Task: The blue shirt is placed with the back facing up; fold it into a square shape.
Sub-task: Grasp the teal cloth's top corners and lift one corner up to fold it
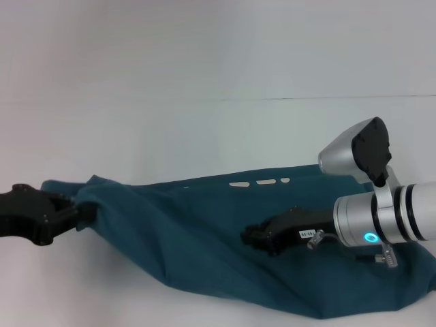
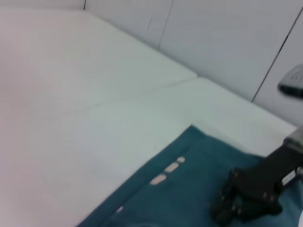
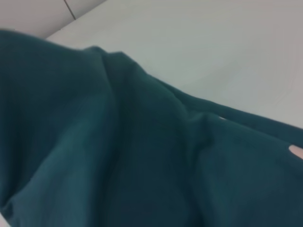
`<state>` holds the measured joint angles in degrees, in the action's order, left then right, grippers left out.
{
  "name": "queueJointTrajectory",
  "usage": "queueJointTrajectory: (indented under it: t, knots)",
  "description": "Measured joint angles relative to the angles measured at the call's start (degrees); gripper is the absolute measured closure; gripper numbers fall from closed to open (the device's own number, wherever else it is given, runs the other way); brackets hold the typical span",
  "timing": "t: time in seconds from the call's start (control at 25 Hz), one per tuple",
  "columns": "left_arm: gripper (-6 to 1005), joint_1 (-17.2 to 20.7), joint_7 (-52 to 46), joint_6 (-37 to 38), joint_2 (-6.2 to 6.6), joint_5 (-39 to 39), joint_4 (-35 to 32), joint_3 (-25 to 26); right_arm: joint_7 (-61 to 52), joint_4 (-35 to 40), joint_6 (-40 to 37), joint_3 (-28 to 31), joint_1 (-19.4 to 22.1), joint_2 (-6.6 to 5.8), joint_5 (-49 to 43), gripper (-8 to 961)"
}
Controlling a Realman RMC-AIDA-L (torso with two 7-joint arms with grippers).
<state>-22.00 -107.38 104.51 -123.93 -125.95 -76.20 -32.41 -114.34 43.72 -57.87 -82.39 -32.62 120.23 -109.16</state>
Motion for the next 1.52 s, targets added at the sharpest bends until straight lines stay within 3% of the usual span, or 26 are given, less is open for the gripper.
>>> queueJointTrajectory:
  t: [0.68, 1.52]
  knots:
    - [950, 0.9, 1.4, 0.1, 0.39, 14.8, 3.6, 1.9, 0.1, -5.8, 1.6, -1.8, -3.3, 0.36, 0.4, 801]
    - [950, 0.2, 3.8, -0.7, 1.25, 18.1, 6.3, 3.0, 3.8, -11.3, 6.3, -11.7, -10.4, 0.67, 14.0, 801]
